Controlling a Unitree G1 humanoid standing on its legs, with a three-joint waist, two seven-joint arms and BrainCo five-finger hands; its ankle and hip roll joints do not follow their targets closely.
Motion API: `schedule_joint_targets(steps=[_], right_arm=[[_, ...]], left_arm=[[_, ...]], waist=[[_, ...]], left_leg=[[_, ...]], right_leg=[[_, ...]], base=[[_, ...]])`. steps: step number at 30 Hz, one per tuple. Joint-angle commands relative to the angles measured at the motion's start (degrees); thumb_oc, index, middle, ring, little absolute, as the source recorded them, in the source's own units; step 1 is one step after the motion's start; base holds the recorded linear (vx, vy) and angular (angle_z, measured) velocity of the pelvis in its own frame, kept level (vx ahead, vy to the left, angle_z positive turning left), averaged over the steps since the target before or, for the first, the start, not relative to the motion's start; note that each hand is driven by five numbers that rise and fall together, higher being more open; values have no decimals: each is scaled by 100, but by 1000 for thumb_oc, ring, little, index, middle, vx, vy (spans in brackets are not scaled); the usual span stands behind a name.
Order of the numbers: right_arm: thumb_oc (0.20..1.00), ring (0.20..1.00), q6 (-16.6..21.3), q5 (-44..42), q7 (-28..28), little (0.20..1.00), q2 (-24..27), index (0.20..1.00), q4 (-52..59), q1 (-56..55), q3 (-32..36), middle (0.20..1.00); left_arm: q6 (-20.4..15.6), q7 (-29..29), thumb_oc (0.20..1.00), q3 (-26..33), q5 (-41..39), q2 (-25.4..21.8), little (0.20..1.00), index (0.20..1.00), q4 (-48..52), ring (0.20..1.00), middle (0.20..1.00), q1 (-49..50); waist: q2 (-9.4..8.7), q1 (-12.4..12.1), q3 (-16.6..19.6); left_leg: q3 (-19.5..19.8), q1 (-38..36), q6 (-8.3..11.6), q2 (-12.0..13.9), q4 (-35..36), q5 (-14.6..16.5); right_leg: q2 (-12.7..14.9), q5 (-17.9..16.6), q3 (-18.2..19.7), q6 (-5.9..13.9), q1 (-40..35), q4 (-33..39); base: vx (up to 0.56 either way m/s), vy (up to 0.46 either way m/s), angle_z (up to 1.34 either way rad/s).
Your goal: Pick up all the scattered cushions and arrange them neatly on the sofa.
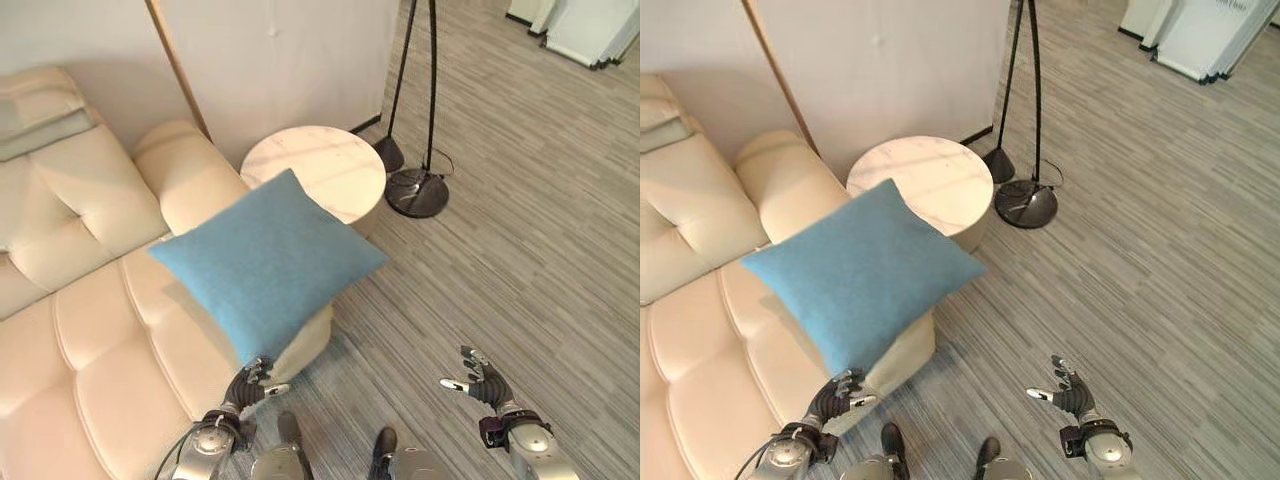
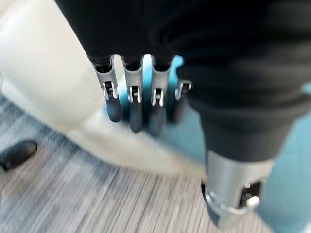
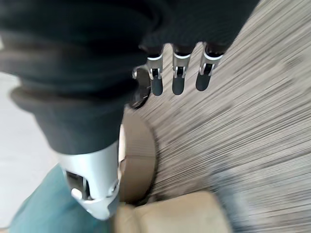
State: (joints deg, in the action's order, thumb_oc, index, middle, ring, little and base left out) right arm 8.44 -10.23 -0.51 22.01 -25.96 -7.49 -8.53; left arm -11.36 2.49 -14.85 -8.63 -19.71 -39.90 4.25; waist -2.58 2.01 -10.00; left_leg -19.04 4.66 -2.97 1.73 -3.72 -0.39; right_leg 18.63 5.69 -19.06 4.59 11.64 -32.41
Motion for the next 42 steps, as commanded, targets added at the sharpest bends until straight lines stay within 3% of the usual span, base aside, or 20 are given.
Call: schedule_joint_targets(steps=[1, 3, 6, 8, 11, 20, 31, 32, 38, 39, 40, 41, 42], right_arm=[[1000, 1000, 245, -144, -49, 1000, 70, 1000, 190, 264, -54, 1000], [1000, 1000, 247, -123, -57, 1000, 145, 1000, 227, 336, -74, 1000], [1000, 1000, 259, -31, -120, 1000, 259, 1000, 270, 479, -87, 1000], [1000, 1000, 260, 52, -164, 1000, 345, 1000, 291, 560, -103, 1000], [1000, 1000, 271, 209, -241, 1000, 459, 1000, 234, 665, -95, 1000], [1000, 1000, 239, 310, -241, 1000, 1115, 1000, 359, 1322, -361, 1000], [1000, 1000, -6, -567, -560, 1000, 609, 1000, -1892, 4192, -1561, 1000], [1000, 1000, -80, -612, -676, 1000, 417, 1000, -2581, 4886, -1743, 1000], [1000, 1000, -151, -549, -870, 1000, -232, 1000, -3104, 5967, -2360, 1000], [708, 708, -130, -580, -908, 708, -332, 708, -2983, 6026, -2449, 708], [322, 322, -97, -626, -931, 322, -427, 322, -2787, 6040, -2521, 322], [200, 200, -19, -714, -956, 200, -520, 200, -2362, 5895, -2587, 200], [200, 200, -21, -714, -956, 200, -520, 200, -2360, 5892, -2587, 200]], left_arm=[[-198, 93, 1000, 335, -155, -313, 1000, 1000, 363, 1000, 1000, 73], [-225, 79, 1000, 358, -176, -315, 1000, 1000, 355, 1000, 1000, 92], [-245, 82, 1000, 365, -162, -323, 1000, 1000, 209, 1000, 1000, 78], [-254, 81, 1000, 366, -141, -305, 1000, 1000, 165, 1000, 1000, 58], [-261, 132, 1000, 408, -134, -379, 1000, 1000, 162, 1000, 1000, 2], [-277, 275, 1000, 761, -787, -485, 1000, 1000, -137, 1000, 1000, -436], [-327, 778, 1000, -33, -1462, -571, 1000, 1000, -1478, 1000, 1000, -2883], [-324, 843, 1000, -268, -1622, -431, 1000, 1000, -1818, 1000, 1000, -3518], [-360, 1054, 1000, -920, -1912, 327, 1000, 1000, -2066, 1000, 1000, -4787], [-384, 1114, 1000, -1034, -1935, 484, 1000, 1000, -1968, 1000, 1000, -4921], [-414, 1171, 1000, -1146, -1956, 636, 1000, 1000, -1811, 1000, 1000, -5000], [-494, 1260, 608, -1287, -1918, 774, 608, 608, -1302, 608, 608, -4908], [-492, 1261, 200, -1287, -1917, 774, 200, 200, -1299, 200, 200, -4904]], waist=[[-43, -134, 30], [1, -106, 16], [11, -100, -27], [-22, -44, -87], [-144, -70, -115], [-276, -345, 106], [-250, -452, -492], [-219, -454, -581], [-151, -473, -921], [-155, -466, -969], [-157, -449, -1005], [-165, -414, -1029], [-165, -414, -1028]], left_leg=[[421, 127, 250, 137, -335, 338], [614, 24, 243, 40, -275, 356], [817, -72, 253, 0, -261, 441], [1042, -141, 285, -53, -302, 487], [1244, -83, 368, -153, -501, 554], [1683, 128, 742, 60, -403, 385], [1759, 1059, 831, 254, -241, 36], [1772, 1209, 858, 269, -177, -56], [1851, 1386, 930, 256, -156, -203], [1863, 1376, 939, 254, -129, -223], [1872, 1368, 944, 253, -102, -236], [1880, 1351, 948, 246, -69, -242], [1880, 1350, 948, 246, -68, -242]], right_leg=[[-365, -524, 609, 414, -493, 375], [-562, -439, 787, 359, -371, 760], [-549, -449, 850, 401, -177, 1364], [-675, -598, 1268, 505, 5, 1814], [-651, -767, 1414, 575, 15, 2080], [-726, -549, 732, 403, -642, 2732], [-767, -580, 826, 273, 543, 2396], [-769, -601, 851, 266, 700, 2380], [-753, -653, 810, 294, 804, 2401], [-753, -665, 804, 306, 786, 2424], [-750, -673, 795, 320, 769, 2449], [-750, -689, 801, 332, 748, 2487], [-750, -689, 801, 332, 747, 2488]], base=[[204, 90, 46], [166, 8, 42], [131, -95, 45], [106, -117, 46], [85, -162, 50], [72, -202, 59], [-109, -33, 12], [-42, 9, 10], [-22, 0, 4], [4, -8, 9], [9, 3, 9], [7, 9, 3], [0, 0, 0]])
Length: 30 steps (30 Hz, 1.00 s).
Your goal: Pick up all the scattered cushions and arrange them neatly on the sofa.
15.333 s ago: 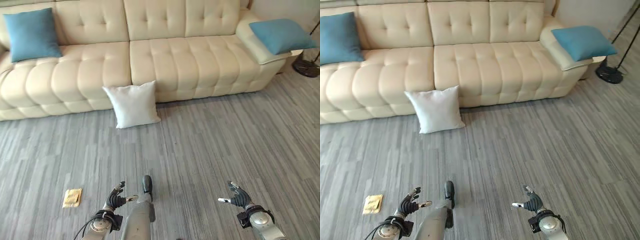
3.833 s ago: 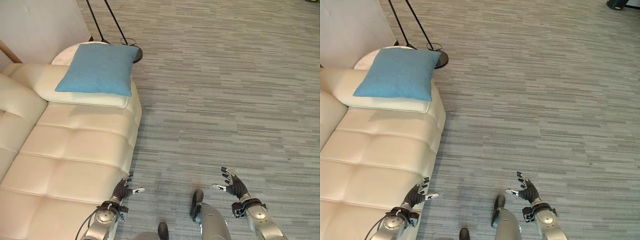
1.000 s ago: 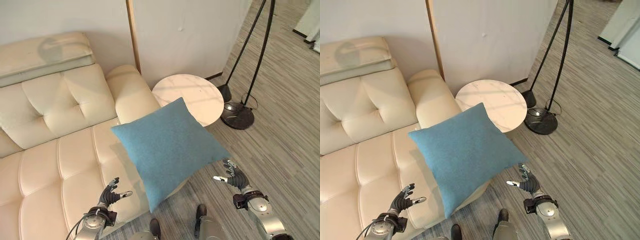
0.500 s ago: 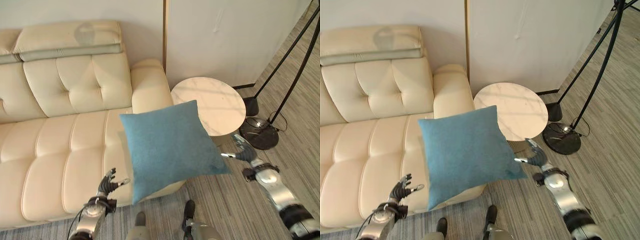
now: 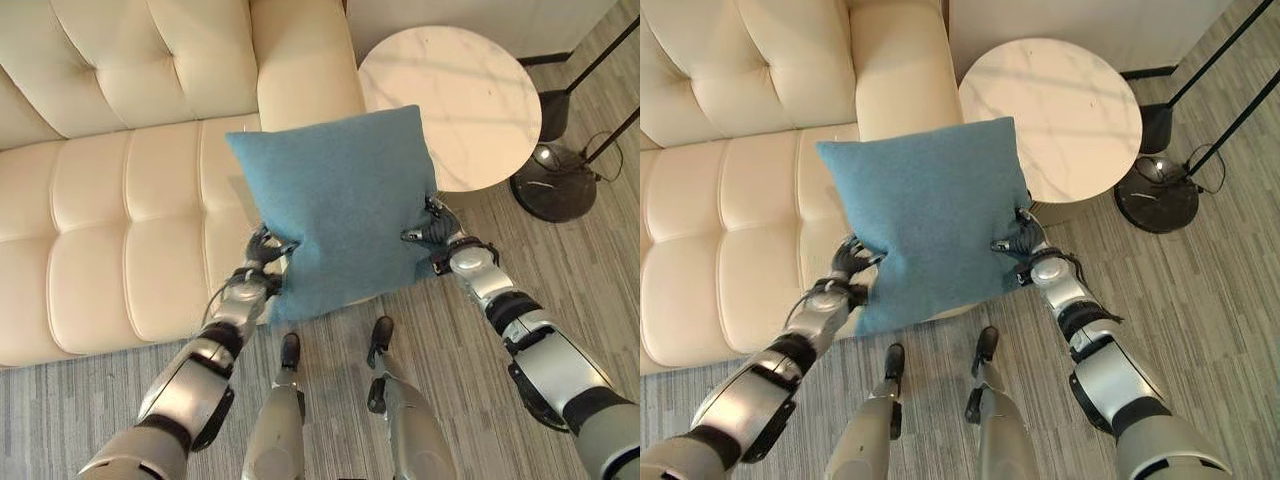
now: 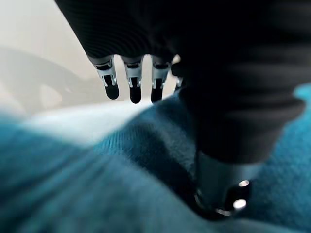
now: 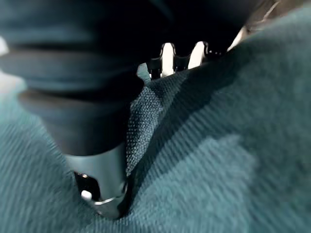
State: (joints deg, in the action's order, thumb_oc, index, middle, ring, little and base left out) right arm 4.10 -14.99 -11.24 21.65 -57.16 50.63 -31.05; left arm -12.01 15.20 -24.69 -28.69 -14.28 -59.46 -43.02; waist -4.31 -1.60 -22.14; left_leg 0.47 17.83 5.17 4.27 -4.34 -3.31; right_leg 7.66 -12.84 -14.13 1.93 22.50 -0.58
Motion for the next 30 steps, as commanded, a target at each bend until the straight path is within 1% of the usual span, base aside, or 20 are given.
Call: schedule_joint_targets(steps=[1, 2, 3, 4, 5, 6, 7, 9, 12, 15, 16, 19, 20, 22, 24, 26, 27, 29, 30], right_arm=[[200, 200, 522, -253, 145, 200, -508, 200, 1431, -168, -371, 200], [200, 200, 559, -258, 162, 200, -498, 200, 1672, -303, -377, 200], [200, 200, 557, -258, 162, 200, -498, 200, 1673, -304, -376, 200], [200, 200, 602, -274, 194, 200, -515, 200, 1958, -456, -383, 200], [200, 200, 746, -305, 263, 200, -511, 200, 2774, -1027, -238, 200], [200, 200, 810, -356, 291, 200, -507, 200, 3050, -1240, -138, 200], [200, 200, 808, -355, 291, 200, -507, 200, 3053, -1242, -137, 200], [200, 200, 895, -366, 394, 200, -470, 200, 3620, -1726, 2, 200], [200, 200, 1029, -369, 578, 200, -365, 200, 4479, -2395, 205, 200], [200, 200, 1128, -390, 839, 200, -207, 200, 5404, -3076, 391, 200], [200, 200, 1203, -502, 1045, 200, -149, 200, 5971, -3515, 458, 200], [200, 200, 1227, -572, 1132, 200, -111, 200, 6248, -3729, 509, 200], [200, 200, 1267, -677, 1304, 200, -83, 200, 6673, -4069, 587, 200], [200, 200, 1305, -889, 1442, 200, -100, 200, 6965, -4332, 636, 200], [200, 200, 1338, -1148, 1568, 200, -119, 200, 7169, -4465, 675, 200], [200, 200, 1386, -1148, 1558, 200, -49, 200, 7272, -4484, 759, 200], [200, 200, 1417, -1083, 1562, 200, -16, 200, 7327, -4463, 776, 200], [200, 200, 1431, -969, 1502, 200, 52, 200, 7321, -4398, 808, 200], [200, 200, 1434, -903, 1459, 200, 54, 200, 7261, -4347, 809, 200]], left_arm=[[-546, 29, 200, -352, 34, 278, 200, 200, 1264, 200, 200, 23], [-574, 31, 200, -362, -23, 294, 200, 200, 1481, 200, 200, 125], [-573, 32, 200, -362, -22, 293, 200, 200, 1483, 200, 200, 126], [-617, 47, 200, -357, -43, 286, 200, 200, 1699, 200, 200, 225], [-660, 118, 200, -287, 62, 195, 200, 200, 2330, 200, 200, 539], [-685, 143, 200, -229, 135, 139, 200, 200, 2569, 200, 200, 686], [-684, 144, 200, -230, 136, 138, 200, 200, 2571, 200, 200, 687], [-692, 121, 200, -122, 186, 76, 200, 200, 3031, 200, 200, 1018], [-732, 70, 200, 43, 359, -49, 200, 200, 3742, 200, 200, 1568], [-738, -6, 200, 196, 731, -312, 200, 200, 4576, 200, 200, 2140], [-766, -28, 200, 319, 961, -469, 200, 200, 5012, 200, 200, 2492], [-769, -18, 200, 380, 1109, -564, 200, 200, 5249, 200, 200, 2640], [-802, -40, 200, 526, 1280, -698, 200, 200, 5665, 200, 200, 2967], [-859, -106, 200, 631, 1294, -821, 200, 200, 6015, 200, 200, 3212], [-885, -186, 200, 675, 1272, -930, 200, 200, 6238, 200, 200, 3313], [-910, -236, 200, 687, 1207, -953, 200, 200, 6324, 200, 200, 3357], [-905, -285, 200, 664, 1166, -961, 200, 200, 6347, 200, 200, 3382], [-892, -368, 200, 646, 1087, -974, 200, 200, 6333, 200, 200, 3467], [-878, -373, 200, 633, 1081, -961, 200, 200, 6262, 200, 200, 3463]], waist=[[-14, -17, 187], [-23, -4, 201], [-25, 4, 218], [-27, 18, 221], [-57, 91, 306], [-65, 117, 338], [-68, 122, 353], [-72, 166, 435], [-83, 258, 600], [-92, 362, 772], [-101, 424, 832], [-100, 436, 875], [-90, 480, 949], [-60, 502, 986], [-10, 492, 973], [45, 460, 993], [64, 410, 1037], [84, 324, 1166], [80, 264, 1226]], left_leg=[[-86, 1, 129, -10, 29, 63], [-98, -26, 129, -7, 47, 73], [-93, -5, 126, -13, 54, 58], [-120, -54, 124, -7, 63, 91], [-202, -190, 97, -2, 96, 149], [-235, -249, 79, -2, 98, 174], [-232, -233, 75, -9, 105, 160], [-283, -361, 41, -18, 107, 237], [-346, -533, -40, -67, 78, 348], [-442, -762, -146, -145, 3, 523], [-540, -913, -228, -194, -28, 618], [-598, -1003, -259, -225, 4, 620], [-690, -1131, -332, -280, 143, 607], [-749, -1200, -364, -271, 291, 536], [-729, -1165, -368, -222, 323, 425], [-654, -1050, -378, -199, 227, 339], [-579, -991, -365, -185, 171, 289], [-464, -907, -327, -190, 112, 225], [-405, -834, -305, -204, 81, 174]], right_leg=[[355, 1152, 308, 608, -361, -678], [354, 1149, 313, 614, -381, -652], [359, 1135, 308, 616, -366, -641], [359, 1145, 325, 620, -399, -636], [361, 1127, 387, 635, -475, -592], [369, 1122, 407, 642, -517, -588], [374, 1109, 404, 644, -504, -578], [382, 1127, 425, 654, -617, -570], [409, 1108, 464, 682, -767, -548], [407, 1077, 572, 734, -941, -529], [390, 1018, 691, 789, -1017, -516], [382, 951, 769, 839, -1029, -501], [400, 729, 896, 954, -994, -485], [420, 607, 958, 1031, -958, -527], [322, 824, 1002, 1005, -996, -817], [50, 1205, 1177, 886, -1137, -1328], [-131, 1487, 1242, 801, -1285, -1576], [-361, 1830, 1251, 653, -1534, -1763], [-486, 1933, 1280, 608, -1666, -1786]], base=[[0, 0, 0], [0, 0, 0], [0, 0, 0], [27, 56, 4], [38, 77, 2], [31, 68, -2], [22, 44, -11], [37, 55, -17], [51, 97, -6], [62, 165, -14], [45, 164, -30], [-13, 145, -43], [-59, 158, -37], [-104, 134, -30], [-159, 61, -50], [-161, 21, 1], [-131, -34, 35], [-112, -78, 39], [-83, -71, 45]])
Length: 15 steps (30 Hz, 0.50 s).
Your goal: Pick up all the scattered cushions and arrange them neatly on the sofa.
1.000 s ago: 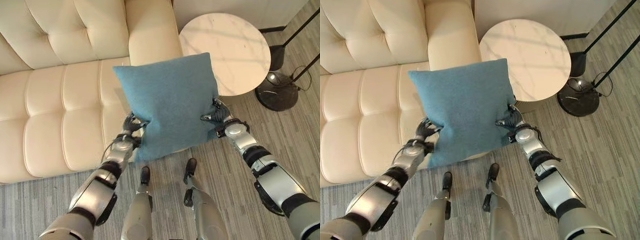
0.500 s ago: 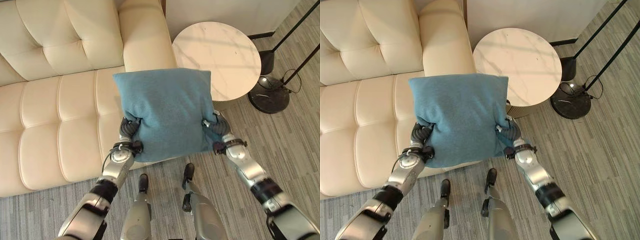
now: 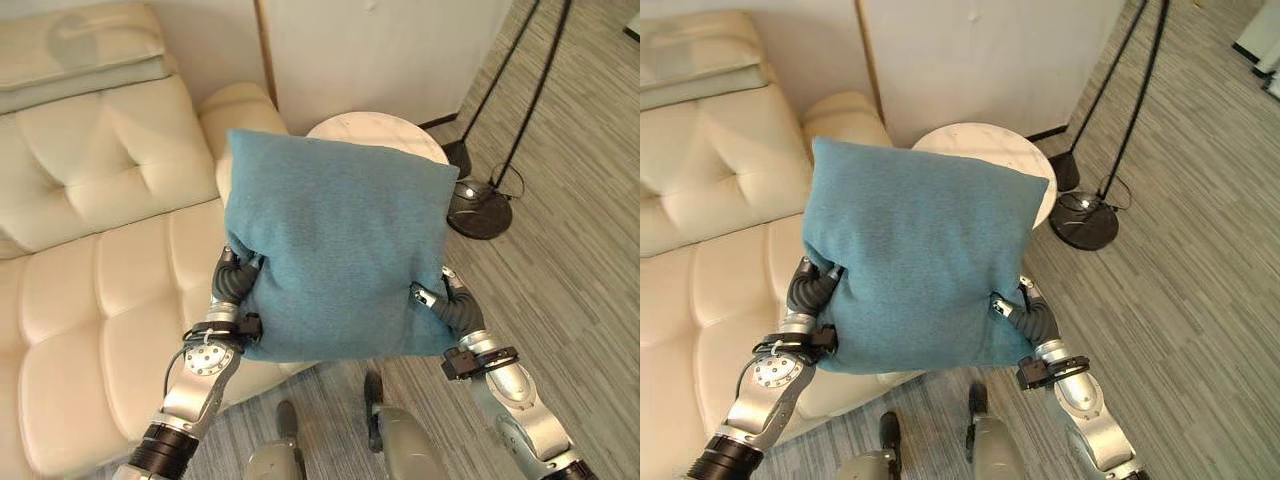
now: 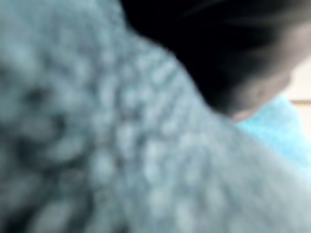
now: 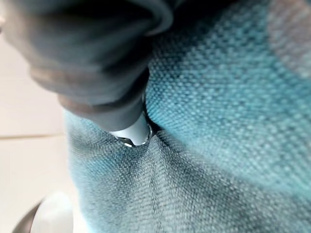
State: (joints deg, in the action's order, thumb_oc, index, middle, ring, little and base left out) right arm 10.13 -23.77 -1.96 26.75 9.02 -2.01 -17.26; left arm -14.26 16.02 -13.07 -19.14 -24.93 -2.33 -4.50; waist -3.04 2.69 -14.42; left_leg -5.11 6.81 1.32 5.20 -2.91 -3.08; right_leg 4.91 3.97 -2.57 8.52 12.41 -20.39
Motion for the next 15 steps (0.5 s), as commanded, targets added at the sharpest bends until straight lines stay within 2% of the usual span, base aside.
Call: schedule_joint_targets(steps=[1, 3, 4, 6, 8, 10, 13, 15], right_arm=[[200, 200, 834, -22, 529, 200, -459, 200, 638, 919, -572, 200], [200, 200, 850, 191, 397, 200, -432, 200, 611, 1122, -604, 200], [200, 200, 853, 289, 330, 200, -374, 200, 564, 1226, -581, 200], [200, 200, 850, 294, 308, 200, -283, 200, 580, 1224, -525, 200], [200, 200, 844, 307, 256, 200, -181, 200, 570, 1144, -450, 200], [200, 200, 832, 271, 286, 200, -140, 200, 600, 973, -356, 200], [200, 200, 828, 242, 343, 200, -107, 200, 645, 697, -220, 200], [200, 200, 833, 248, 365, 200, -110, 200, 647, 580, -129, 200]], left_arm=[[-654, -455, 200, -529, 127, 103, 200, 200, 548, 200, 200, -389], [-620, -459, 200, -451, 146, 68, 200, 200, 512, 200, 200, -294], [-596, -469, 200, -434, 116, 114, 200, 200, 552, 200, 200, -256], [-573, -515, 200, -492, 80, 196, 200, 200, 556, 200, 200, -263], [-561, -577, 200, -545, 3, 271, 200, 200, 539, 200, 200, -268], [-534, -716, 200, -599, -50, 301, 200, 200, 547, 200, 200, -240], [-519, -844, 200, -661, -97, 301, 200, 200, 556, 200, 200, -204], [-500, -855, 200, -704, -103, 318, 200, 200, 525, 200, 200, -228]], waist=[[-52, -158, 448], [-100, -382, 498], [-80, -424, 477], [-10, -424, 388], [26, -313, 359], [-6, -191, 407], [-47, -30, 521], [-37, 100, 585]], left_leg=[[160, 265, 80, -302, -71, 158], [321, 499, 307, -281, -106, -117], [421, 778, 506, -223, -171, -356], [387, 1007, 606, -141, -231, -504], [-25, 1032, 475, -26, -332, -410], [-528, 874, 328, 92, -533, -138], [-913, 509, 314, 193, -748, 256], [-1250, 184, 355, 325, -698, 394]], right_leg=[[-205, 263, 117, -52, -665, 189], [-386, 554, 37, -309, -1038, 723], [-531, 593, 44, -435, -1163, 1168], [-567, 525, -100, -502, -1159, 1384], [-474, 416, -337, -497, -1083, 1491], [-321, 309, -596, -466, -1036, 1599], [-115, 197, -961, -427, -1030, 1699], [-8, 167, -1228, -390, -1063, 1734]], base=[[-158, -163, 50], [-245, -273, 46], [-304, -279, 59], [-304, -169, 59], [-263, -36, 60], [-201, -10, 93], [-93, 27, 93], [-28, 80, 65]])
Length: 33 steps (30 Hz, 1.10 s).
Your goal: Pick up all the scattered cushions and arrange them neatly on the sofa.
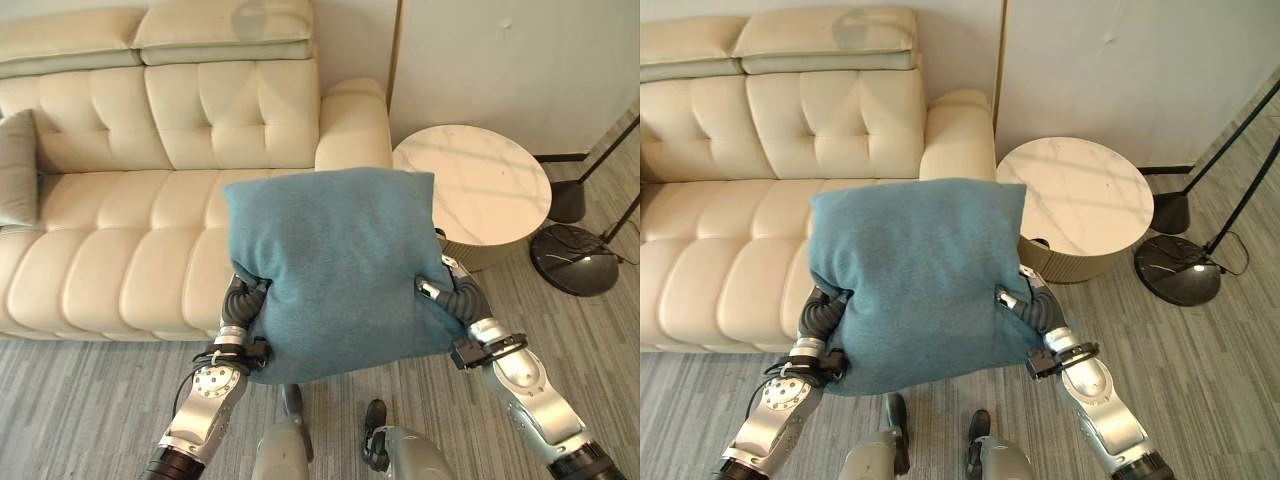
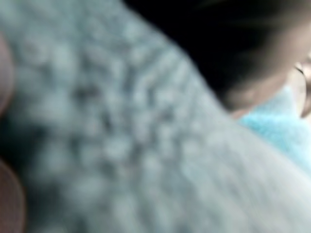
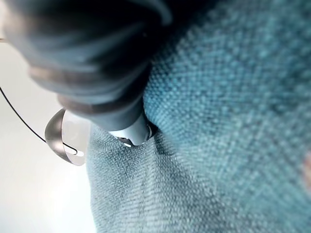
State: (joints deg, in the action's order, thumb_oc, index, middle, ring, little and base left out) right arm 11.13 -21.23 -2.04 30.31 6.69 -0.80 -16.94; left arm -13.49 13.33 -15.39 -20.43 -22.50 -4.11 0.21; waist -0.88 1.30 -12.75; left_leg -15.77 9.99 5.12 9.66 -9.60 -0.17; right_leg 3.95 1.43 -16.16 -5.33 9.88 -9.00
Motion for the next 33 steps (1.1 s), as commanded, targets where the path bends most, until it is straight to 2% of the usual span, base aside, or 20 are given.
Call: schedule_joint_targets(steps=[1, 2, 4, 7, 11, 14, 16, 18, 19, 20, 21, 22, 24, 25, 26, 28, 30, 31, 33], right_arm=[[200, 200, 728, -1, 371, 200, -466, 200, 881, 386, -102, 200], [200, 200, 718, 0, 368, 200, -445, 200, 869, 235, 10, 200], [200, 200, 685, 14, 366, 200, -432, 200, 873, 160, 38, 200], [200, 200, 620, 24, 415, 200, -461, 200, 892, 158, -38, 200], [200, 200, 562, 36, 455, 200, -533, 200, 860, 405, -260, 200], [200, 200, 509, 56, 483, 200, -610, 200, 836, 542, -350, 200], [200, 200, 492, 118, 512, 200, -638, 200, 818, 578, -364, 200], [200, 200, 477, 138, 538, 200, -680, 200, 812, 571, -352, 200], [200, 200, 488, 158, 531, 200, -712, 200, 803, 580, -348, 200], [200, 200, 505, 84, 534, 200, -749, 200, 764, 581, -361, 200], [200, 200, 506, 83, 535, 200, -748, 200, 763, 582, -361, 200], [200, 200, 526, -42, 563, 200, -727, 200, 762, 670, -410, 200], [200, 200, 544, -141, 615, 200, -715, 200, 748, 675, -416, 200], [200, 200, 541, -232, 646, 200, -703, 200, 723, 663, -413, 200], [200, 200, 539, -236, 649, 200, -695, 200, 701, 666, -419, 200], [200, 200, 537, -251, 681, 200, -676, 200, 676, 646, -421, 200], [200, 200, 531, -264, 716, 200, -646, 200, 641, 584, -421, 200], [200, 200, 533, -302, 740, 200, -546, 200, 692, 385, -302, 200], [200, 200, 562, -308, 735, 200, -469, 200, 672, 321, -223, 200]], left_arm=[[-553, -608, 200, -506, 3, 93, 200, 200, 677, 200, 200, -706], [-500, -639, 200, -578, -43, 121, 200, 200, 626, 200, 200, -769], [-471, -706, 200, -603, -90, 109, 200, 200, 655, 200, 200, -733], [-422, -794, 200, -568, -105, 44, 200, 200, 681, 200, 200, -634], [-423, -813, 200, -522, -100, -55, 200, 200, 689, 200, 200, -567], [-435, -801, 200, -488, -33, -108, 200, 200, 631, 200, 200, -611], [-444, -780, 200, -461, 95, -123, 200, 200, 521, 200, 200, -666], [-434, -769, 200, -416, 149, -163, 200, 200, 477, 200, 200, -742], [-435, -740, 200, -395, 172, -165, 200, 200, 465, 200, 200, -774], [-466, -724, 200, -427, 160, -145, 200, 200, 392, 200, 200, -830], [-467, -724, 200, -428, 160, -144, 200, 200, 390, 200, 200, -831], [-508, -731, 200, -373, 150, -149, 200, 200, 362, 200, 200, -788], [-508, -726, 200, -371, 140, -125, 200, 200, 364, 200, 200, -785], [-510, -723, 200, -357, 106, -66, 200, 200, 317, 200, 200, -782], [-507, -714, 200, -350, 114, -56, 200, 200, 297, 200, 200, -781], [-506, -735, 200, -322, 126, -15, 200, 200, 284, 200, 200, -758], [-505, -756, 200, -330, 131, 18, 200, 200, 268, 200, 200, -733], [-467, -867, 200, -392, 150, 54, 200, 200, 274, 200, 200, -634], [-488, -875, 200, -411, 90, 119, 200, 200, 265, 200, 200, -621]], waist=[[-220, 310, 460], [-162, 468, 494], [-126, 521, 513], [-177, 498, 452], [-250, 355, 353], [-261, 265, 327], [-257, 238, 310], [-269, 249, 233], [-262, 256, 186], [-249, 328, 149], [-249, 323, 148], [-208, 367, 123], [-198, 400, 98], [-192, 456, 57], [-180, 449, 65], [-174, 498, 43], [-166, 554, 66], [-164, 637, 157], [-125, 690, 231]], left_leg=[[-374, -295, -3, -63, 108, 97], [-844, -557, 109, 107, 368, 89], [-886, -616, 141, 106, 463, 73], [-779, -507, 120, 57, 302, 145], [-648, -395, -14, -76, 135, 343], [-526, -342, -187, -270, 92, 495], [-522, -406, -338, -451, 167, 594], [-437, -488, -474, -661, 188, 691], [-504, -479, -550, -697, 215, 594], [-404, -601, -569, -818, 287, 619], [-409, -604, -568, -818, 290, 621], [-346, -764, -602, -938, 411, 696], [-295, -816, -602, -977, 433, 731], [-203, -932, -602, -1063, 439, 795], [-120, -1010, -577, -1093, 444, 897], [-135, -1113, -584, -1160, 440, 918], [-86, -1220, -579, -1208, 438, 982], [44, -1337, -531, -1274, 309, 1139], [22, -1309, -382, -1219, 17, 1256]], right_leg=[[119, 405, -3, 1017, -833, 620], [204, 435, -271, 1084, -875, 607], [226, 442, -372, 1103, -915, 632], [310, 394, -413, 1109, -969, 609], [453, 332, -311, 1206, -950, 521], [636, 308, -230, 1315, -882, 303], [847, 307, -211, 1423, -731, -164], [1014, 165, -69, 1517, -506, -906], [987, 51, -50, 1463, -320, -1116], [682, 166, 249, 1391, -54, -1183], [682, 170, 255, 1390, -50, -1190], [506, 196, 269, 1296, 221, -831], [438, 130, 267, 1283, 389, -748], [404, -29, 206, 1326, 608, -537], [394, -23, 146, 1397, 664, -452], [434, -188, -224, 1366, 751, -294], [405, -198, -278, 1356, 769, -247], [342, -218, -62, 1280, 541, 21], [344, -275, -126, 1220, 350, 147]], base=[[26, 144, 97], [60, 108, 114], [70, 116, 111], [62, 128, 42], [46, 184, 5], [68, 284, -3], [84, 292, 4], [96, 293, 7], [118, 260, 9], [55, 133, 9], [264, 148, 21], [170, 67, 19], [222, 46, 3], [328, 16, 1], [344, 0, 34], [175, -30, 30], [250, -74, 29], [420, -124, 59], [319, -129, 73]])
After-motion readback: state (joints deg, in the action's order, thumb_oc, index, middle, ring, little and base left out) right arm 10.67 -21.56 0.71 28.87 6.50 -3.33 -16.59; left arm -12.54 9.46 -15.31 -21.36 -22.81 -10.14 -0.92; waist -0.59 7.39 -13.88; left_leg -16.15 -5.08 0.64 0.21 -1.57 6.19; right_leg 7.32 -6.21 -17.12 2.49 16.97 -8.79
